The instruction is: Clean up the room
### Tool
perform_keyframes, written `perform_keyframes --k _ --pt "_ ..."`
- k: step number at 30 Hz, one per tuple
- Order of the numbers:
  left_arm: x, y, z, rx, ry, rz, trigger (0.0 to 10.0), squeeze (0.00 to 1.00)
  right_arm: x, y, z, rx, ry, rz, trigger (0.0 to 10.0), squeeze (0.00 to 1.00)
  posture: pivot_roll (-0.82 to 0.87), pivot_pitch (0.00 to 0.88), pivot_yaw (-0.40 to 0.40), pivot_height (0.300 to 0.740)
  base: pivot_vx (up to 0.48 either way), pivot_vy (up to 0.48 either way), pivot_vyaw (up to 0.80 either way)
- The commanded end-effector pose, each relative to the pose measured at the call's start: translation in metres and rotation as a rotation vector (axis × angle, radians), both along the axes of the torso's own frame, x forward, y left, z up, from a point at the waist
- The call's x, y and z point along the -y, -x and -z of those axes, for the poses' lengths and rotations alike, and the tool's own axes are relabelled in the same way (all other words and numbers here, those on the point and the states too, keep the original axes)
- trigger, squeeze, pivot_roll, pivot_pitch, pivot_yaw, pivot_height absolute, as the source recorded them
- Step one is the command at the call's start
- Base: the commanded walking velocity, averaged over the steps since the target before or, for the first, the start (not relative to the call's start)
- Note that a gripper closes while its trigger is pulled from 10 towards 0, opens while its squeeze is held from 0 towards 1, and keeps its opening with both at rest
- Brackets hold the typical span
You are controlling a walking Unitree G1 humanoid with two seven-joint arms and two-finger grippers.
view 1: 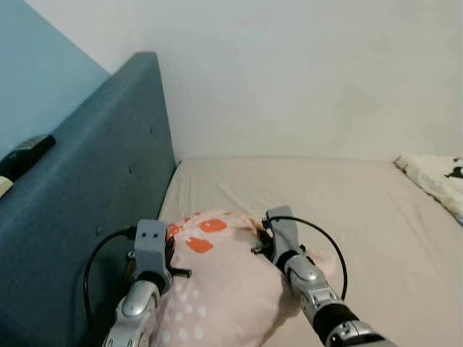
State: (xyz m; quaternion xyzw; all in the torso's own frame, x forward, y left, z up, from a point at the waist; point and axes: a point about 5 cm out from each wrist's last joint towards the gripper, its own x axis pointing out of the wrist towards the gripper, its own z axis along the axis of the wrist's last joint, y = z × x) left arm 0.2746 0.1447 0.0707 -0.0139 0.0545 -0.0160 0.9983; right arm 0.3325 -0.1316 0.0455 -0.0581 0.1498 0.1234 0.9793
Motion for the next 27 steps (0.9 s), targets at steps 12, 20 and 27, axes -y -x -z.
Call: perform_keyframes --k 12,20,27 --pt "-0.0153 -0.0008 -0.0062 0.037 -0.038 -0.043 10.0 0.00 0.0046 0.0015 0.0018 0.001 -0.013 0.042 10.0 0.00 -0.06 0.000 -0.004 0.740 0.000 0.000 0.00" --pt "-0.0144 -0.0006 -0.0056 0.030 -0.038 -0.036 10.0 0.00 0.0072 0.0036 0.0036 0.003 -0.024 0.059 10.0 0.00 -0.05 0.000 -0.002 0.740 0.000 0.000 0.00" --pt "-0.0150 -0.0001 -0.0053 0.029 -0.041 -0.037 10.0 0.00 0.0064 0.0041 0.0039 -0.001 -0.049 0.057 10.0 0.00 -0.05 0.000 -0.001 0.740 0.000 0.000 -0.34"
